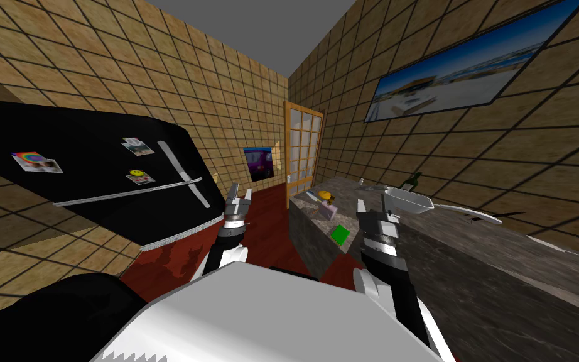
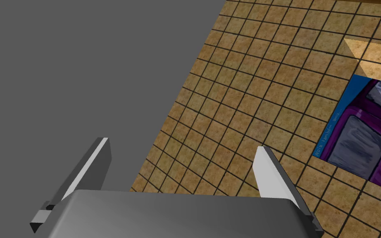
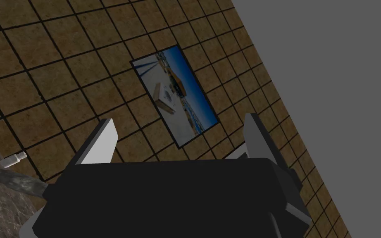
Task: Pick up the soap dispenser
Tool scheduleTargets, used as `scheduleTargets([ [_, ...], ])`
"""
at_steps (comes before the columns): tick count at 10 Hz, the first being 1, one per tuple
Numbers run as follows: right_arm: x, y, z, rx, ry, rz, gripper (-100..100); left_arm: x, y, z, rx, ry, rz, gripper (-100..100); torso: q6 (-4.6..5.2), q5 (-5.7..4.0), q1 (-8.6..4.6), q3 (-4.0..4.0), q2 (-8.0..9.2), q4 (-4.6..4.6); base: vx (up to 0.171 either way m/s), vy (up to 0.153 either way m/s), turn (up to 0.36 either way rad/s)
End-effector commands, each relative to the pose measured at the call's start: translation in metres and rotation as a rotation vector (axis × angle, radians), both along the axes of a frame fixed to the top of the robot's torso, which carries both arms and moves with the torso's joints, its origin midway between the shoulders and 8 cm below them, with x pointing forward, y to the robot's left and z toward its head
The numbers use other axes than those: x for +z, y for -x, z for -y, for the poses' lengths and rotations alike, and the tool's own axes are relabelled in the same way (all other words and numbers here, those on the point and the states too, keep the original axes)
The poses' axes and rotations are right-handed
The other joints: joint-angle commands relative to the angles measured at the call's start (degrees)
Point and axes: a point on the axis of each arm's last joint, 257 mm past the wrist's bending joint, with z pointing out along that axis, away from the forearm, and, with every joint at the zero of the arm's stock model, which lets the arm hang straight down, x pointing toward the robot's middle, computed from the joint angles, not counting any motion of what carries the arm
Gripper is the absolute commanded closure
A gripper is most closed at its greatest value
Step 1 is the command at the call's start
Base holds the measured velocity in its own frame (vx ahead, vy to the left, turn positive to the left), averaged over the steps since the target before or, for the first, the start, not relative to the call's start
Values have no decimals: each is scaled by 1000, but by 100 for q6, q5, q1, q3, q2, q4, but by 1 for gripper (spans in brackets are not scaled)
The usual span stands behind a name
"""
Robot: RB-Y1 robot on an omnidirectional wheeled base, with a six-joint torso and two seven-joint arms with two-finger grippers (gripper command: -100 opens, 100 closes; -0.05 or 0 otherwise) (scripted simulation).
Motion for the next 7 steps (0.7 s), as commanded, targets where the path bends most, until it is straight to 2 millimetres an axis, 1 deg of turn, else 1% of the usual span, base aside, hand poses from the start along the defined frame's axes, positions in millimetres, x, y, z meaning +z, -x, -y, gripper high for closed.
scheduleTargets([
  [1, -6, 0, -3, 7, 48, -25, -100, 0, 0, 0, 0, 0, 0, 0, 0, 0, 0, 0, 0, 0, -20, 9, -14],
  [4, -32, 1, -6, 9, 173, -114, -100, 0, 0, 0, 0, 0, 0, 0, 1, 1, 3, 14, 24, 5, -64, 18, -19],
  [7, -73, 7, -2, -8, 303, -239, -100, 0, 0, 0, 0, 0, 0, 0, 1, 2, 10, 25, 44, 9, -100, 31, -9],
])
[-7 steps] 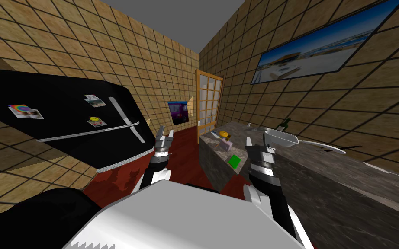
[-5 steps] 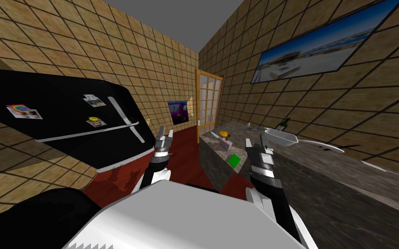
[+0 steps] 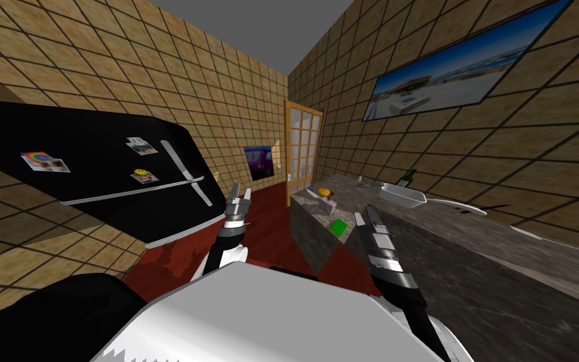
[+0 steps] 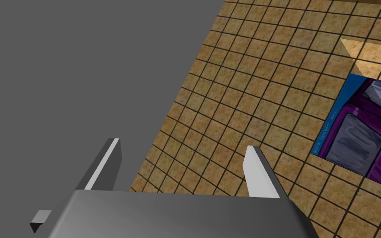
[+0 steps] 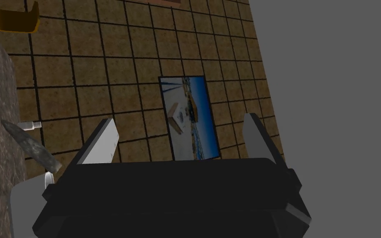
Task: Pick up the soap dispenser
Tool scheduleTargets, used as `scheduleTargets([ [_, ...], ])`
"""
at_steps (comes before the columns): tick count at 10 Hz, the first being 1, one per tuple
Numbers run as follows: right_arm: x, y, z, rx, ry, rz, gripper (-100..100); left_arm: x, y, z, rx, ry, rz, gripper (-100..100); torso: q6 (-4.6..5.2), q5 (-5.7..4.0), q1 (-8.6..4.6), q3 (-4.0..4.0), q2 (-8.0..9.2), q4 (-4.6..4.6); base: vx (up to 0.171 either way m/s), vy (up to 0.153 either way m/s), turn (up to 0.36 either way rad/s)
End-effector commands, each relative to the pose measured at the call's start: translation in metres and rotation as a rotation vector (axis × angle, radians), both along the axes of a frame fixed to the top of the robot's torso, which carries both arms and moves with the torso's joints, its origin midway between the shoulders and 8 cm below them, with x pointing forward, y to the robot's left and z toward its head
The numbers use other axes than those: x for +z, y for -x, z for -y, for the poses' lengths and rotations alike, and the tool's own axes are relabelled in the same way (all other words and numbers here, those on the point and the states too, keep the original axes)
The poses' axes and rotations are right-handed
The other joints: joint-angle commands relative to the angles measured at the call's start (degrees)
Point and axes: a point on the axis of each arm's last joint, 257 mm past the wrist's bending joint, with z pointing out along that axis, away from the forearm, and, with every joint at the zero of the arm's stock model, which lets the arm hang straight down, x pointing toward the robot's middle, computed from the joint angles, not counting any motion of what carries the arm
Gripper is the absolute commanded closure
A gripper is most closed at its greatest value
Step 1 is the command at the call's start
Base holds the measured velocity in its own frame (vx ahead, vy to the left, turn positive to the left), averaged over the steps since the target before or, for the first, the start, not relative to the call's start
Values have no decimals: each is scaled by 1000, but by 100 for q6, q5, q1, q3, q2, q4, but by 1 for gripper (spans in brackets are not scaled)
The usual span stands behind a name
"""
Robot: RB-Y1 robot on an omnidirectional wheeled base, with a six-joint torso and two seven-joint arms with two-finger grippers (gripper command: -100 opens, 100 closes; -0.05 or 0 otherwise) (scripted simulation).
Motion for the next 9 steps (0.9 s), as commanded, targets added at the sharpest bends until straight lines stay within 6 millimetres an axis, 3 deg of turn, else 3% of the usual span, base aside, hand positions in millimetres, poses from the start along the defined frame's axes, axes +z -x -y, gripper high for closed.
scheduleTargets([
  [1, -22, 3, 5, -12, 76, -73, -100, 0, 0, 0, 0, 0, 0, 0, 0, 0, 0, 0, 0, 0, -93, 44, 10],
  [6, -112, 36, 29, -36, 306, -334, -100, 0, 0, 0, 0, 0, 0, 0, -1, 0, -1, -4, -7, -1, -83, 38, 73],
  [7, -113, 37, 29, -36, 306, -337, -100, 0, 0, 0, 0, 0, 0, 0, -3, -1, -4, -6, -11, -2, -41, 15, 33],
  [9, -150, 59, 44, -40, 387, -447, -100, 0, 0, 0, 0, 0, 0, 0, -2, -1, -8, -15, -27, -5, -25, 29, 136],
])
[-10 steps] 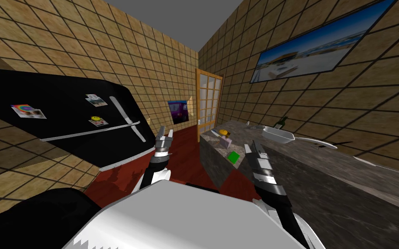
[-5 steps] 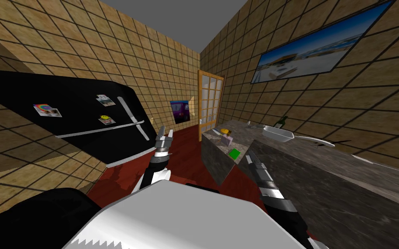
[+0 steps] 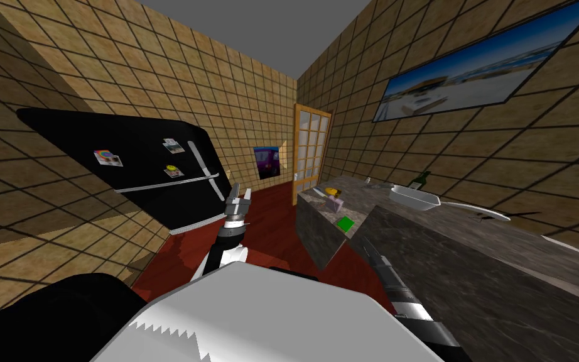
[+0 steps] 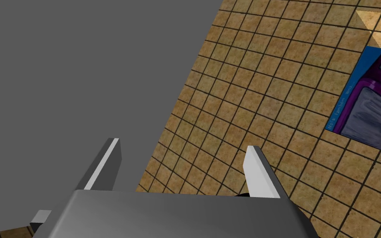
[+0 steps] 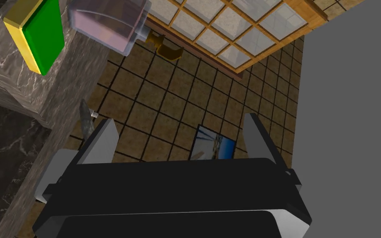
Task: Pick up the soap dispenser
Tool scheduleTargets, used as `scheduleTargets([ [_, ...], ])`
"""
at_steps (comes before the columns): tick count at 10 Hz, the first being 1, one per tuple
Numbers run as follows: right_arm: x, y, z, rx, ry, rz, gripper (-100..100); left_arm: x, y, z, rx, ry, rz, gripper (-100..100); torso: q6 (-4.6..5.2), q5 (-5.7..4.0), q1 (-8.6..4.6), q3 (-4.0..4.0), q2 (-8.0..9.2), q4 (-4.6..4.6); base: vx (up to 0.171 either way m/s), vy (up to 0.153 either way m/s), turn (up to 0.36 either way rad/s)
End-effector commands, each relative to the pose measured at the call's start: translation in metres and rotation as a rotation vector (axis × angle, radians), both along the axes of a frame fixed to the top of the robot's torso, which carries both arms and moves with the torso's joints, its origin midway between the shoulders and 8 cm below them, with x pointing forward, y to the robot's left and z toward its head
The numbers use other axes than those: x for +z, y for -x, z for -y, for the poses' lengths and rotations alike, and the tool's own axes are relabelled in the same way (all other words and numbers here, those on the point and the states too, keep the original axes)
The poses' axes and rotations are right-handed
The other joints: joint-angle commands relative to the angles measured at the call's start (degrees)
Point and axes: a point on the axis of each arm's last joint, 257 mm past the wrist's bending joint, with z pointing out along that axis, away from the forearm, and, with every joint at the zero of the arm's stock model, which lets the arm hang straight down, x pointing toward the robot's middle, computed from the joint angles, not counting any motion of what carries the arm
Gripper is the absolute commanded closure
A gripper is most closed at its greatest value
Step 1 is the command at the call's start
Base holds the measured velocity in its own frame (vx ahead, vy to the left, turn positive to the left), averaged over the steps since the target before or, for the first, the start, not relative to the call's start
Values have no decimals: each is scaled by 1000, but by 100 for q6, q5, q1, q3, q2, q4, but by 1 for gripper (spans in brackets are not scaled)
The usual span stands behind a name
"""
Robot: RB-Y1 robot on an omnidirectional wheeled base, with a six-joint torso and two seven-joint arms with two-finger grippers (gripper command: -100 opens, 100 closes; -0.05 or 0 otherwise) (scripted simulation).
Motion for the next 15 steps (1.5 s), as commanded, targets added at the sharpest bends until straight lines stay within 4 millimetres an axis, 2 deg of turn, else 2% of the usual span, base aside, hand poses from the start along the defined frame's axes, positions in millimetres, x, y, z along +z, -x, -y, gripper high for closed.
scheduleTargets([
  [1, -30, 19, 14, -5, 60, -88, -100, 0, 0, 0, 0, 0, 0, 0, 0, 0, 0, 0, 0, 0, -26, 41, 196],
  [2, -30, 19, 14, -5, 60, -88, -100, 0, 0, 0, 0, 0, 0, 0, 0, 1, 1, -1, -2, 0, -14, 26, 72],
  [5, -74, 63, 38, -12, 155, -242, -100, 0, 0, 0, 0, 0, 0, 0, -1, 0, -4, -5, -10, -2, -1, 26, 209],
  [9, -112, 124, 68, -4, 270, -421, -100, 0, 0, 0, 0, 0, 0, 0, -1, 1, 2, -17, -29, -6, 38, 44, 291],
  [10, -113, 128, 69, -6, 269, -431, -100, 0, 0, 0, 0, 0, 0, 0, -1, 2, 6, -18, -31, -6, 35, 35, 100],
  [11, -120, 146, 76, 3, 297, -478, -100, 0, 0, 0, 0, 0, 0, 0, 3, 1, 2, -16, -28, -6, 37, 36, 196],
  [12, -120, 146, 76, 3, 297, -478, -100, 0, 0, 0, 0, 0, 0, 0, 0, 0, 1, -15, -27, -5, 34, 23, 130],
  [14, -130, 176, 90, 28, 353, -561, -100, 0, 0, 0, 0, 0, 0, 0, 0, 0, -4, -15, -27, -5, 47, 23, 322],
  [15, -132, 184, 91, 25, 351, -578, -100, 0, 0, 0, 0, 0, 0, 0, -3, 0, -6, -19, -34, -7, 45, 0, 125],
])
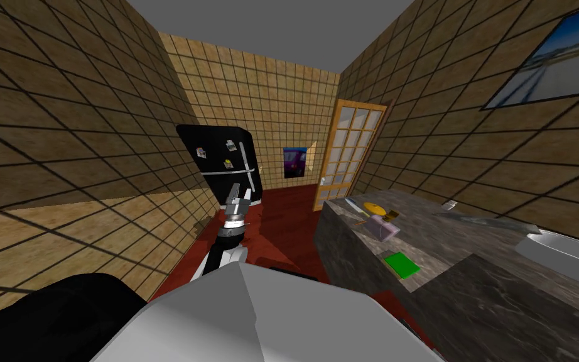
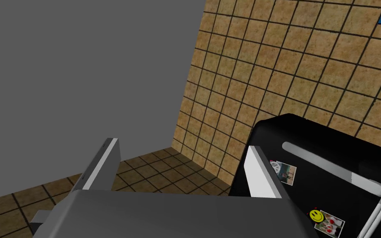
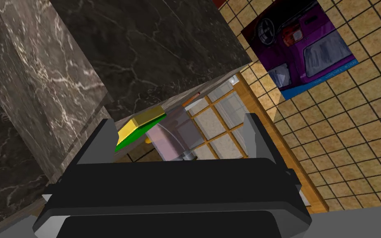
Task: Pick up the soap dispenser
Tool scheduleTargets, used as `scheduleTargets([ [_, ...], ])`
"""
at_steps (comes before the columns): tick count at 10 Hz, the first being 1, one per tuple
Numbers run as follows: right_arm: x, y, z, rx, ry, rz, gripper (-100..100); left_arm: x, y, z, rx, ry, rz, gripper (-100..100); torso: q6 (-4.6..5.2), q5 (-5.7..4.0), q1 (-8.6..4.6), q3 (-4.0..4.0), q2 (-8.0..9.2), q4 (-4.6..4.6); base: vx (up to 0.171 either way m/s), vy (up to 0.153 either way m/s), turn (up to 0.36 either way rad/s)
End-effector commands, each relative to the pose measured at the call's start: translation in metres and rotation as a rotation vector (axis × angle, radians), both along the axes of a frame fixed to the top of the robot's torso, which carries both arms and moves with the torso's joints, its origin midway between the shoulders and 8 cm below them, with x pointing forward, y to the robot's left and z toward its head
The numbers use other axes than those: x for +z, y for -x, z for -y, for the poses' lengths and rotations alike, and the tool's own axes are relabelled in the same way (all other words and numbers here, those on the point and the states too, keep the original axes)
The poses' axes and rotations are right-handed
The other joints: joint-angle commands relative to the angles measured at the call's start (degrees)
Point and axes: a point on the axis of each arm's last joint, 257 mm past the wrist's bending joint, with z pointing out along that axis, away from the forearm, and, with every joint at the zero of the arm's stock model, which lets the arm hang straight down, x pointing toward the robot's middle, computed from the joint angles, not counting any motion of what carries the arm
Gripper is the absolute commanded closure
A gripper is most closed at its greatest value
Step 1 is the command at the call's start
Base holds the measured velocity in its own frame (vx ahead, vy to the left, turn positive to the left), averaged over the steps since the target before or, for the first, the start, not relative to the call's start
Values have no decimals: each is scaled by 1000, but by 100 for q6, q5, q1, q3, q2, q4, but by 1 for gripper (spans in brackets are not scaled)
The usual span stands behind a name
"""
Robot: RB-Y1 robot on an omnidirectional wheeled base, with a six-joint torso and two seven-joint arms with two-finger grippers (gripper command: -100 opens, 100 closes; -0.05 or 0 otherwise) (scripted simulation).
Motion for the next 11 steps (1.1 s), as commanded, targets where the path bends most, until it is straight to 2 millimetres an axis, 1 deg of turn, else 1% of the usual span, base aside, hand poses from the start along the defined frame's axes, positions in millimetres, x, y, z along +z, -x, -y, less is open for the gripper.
scheduleTargets([
  [1, -6, 26, 9, 12, 27, -64, -100, 0, 0, 0, 0, 0, 0, 0, 0, 0, 0, 0, 0, 0, 45, 1, 240],
  [2, -9, 44, 17, 22, 48, -110, -100, 0, 0, 0, 0, 0, 0, 0, -5, 0, -1, 1, 1, 0, 61, -27, 443],
  [3, -10, 52, 17, 16, 47, -129, -100, 0, 0, 0, 0, 0, 0, 0, -9, -3, -14, -3, -6, -1, 42, -40, 191],
  [4, -13, 73, 25, 24, 66, -177, -100, 0, 0, 0, 0, 0, 0, 0, 0, -3, -14, 0, 0, 0, 31, -39, 319],
  [5, -13, 79, 25, 20, 66, -190, -100, 0, 0, 0, 0, 0, 0, 0, -7, -4, -17, 2, 3, 1, 19, -43, 167],
  [6, -14, 94, 33, 27, 83, -226, -100, 0, 0, 0, 0, 0, 0, 0, 0, -4, -17, 4, 7, 2, 10, -53, 365],
  [7, -14, 108, 33, 18, 82, -254, -100, 0, 0, 0, 0, 0, 0, 0, -6, -4, -21, 6, 10, 2, 7, -55, 197],
  [8, -14, 127, 41, 20, 98, -296, -100, 0, 0, 0, 0, 0, 0, 0, 1, -5, -19, 7, 12, 3, 15, -57, 370],
  [9, -14, 138, 41, 13, 96, -319, -100, 0, 0, 0, 0, 0, 0, 0, -6, -5, -23, 6, 10, 3, 15, -58, 220],
  [10, -12, 159, 49, 15, 110, -364, -100, 0, 0, 0, 0, 0, 0, 0, 0, -5, -21, 5, 8, 3, 6, -65, 307],
  [11, -11, 169, 48, 9, 109, -384, -100, 0, 0, 0, 0, 0, 0, 0, -4, -6, -25, 6, 10, 3, 14, -68, 255],
])
